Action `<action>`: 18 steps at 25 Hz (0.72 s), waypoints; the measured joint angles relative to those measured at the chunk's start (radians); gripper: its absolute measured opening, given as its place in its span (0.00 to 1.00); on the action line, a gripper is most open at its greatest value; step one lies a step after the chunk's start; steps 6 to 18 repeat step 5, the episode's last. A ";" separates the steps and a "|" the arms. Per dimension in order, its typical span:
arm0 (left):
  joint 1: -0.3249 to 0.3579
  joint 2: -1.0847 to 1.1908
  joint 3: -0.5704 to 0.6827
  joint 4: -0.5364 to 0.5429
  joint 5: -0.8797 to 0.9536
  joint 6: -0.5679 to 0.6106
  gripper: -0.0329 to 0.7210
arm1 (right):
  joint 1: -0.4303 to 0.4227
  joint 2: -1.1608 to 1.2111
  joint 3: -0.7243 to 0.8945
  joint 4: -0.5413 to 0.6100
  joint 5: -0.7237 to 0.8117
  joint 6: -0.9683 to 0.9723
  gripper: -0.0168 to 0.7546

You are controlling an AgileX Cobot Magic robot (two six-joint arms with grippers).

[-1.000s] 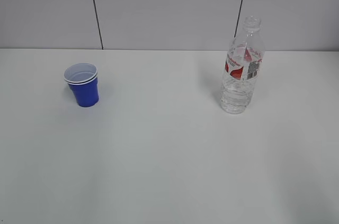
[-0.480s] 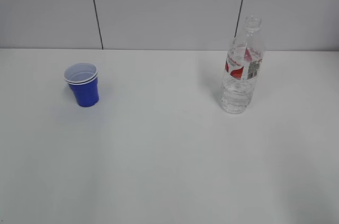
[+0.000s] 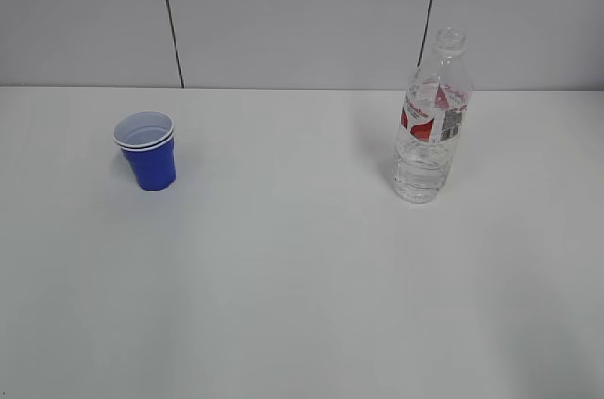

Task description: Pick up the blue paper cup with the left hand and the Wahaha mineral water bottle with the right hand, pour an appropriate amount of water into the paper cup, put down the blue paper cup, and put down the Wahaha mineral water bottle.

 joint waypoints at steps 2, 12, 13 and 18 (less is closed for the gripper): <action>0.000 0.000 0.000 0.000 0.000 0.000 0.61 | 0.000 0.000 0.000 0.000 0.000 0.000 0.68; 0.000 0.000 0.000 0.000 0.000 0.000 0.61 | 0.000 0.000 0.000 -0.002 0.000 0.000 0.68; 0.000 0.000 0.000 0.000 0.000 0.000 0.61 | 0.000 0.000 0.000 -0.002 0.000 0.000 0.68; 0.000 0.000 0.000 0.000 0.000 0.000 0.61 | 0.000 0.000 0.000 -0.002 0.000 0.000 0.68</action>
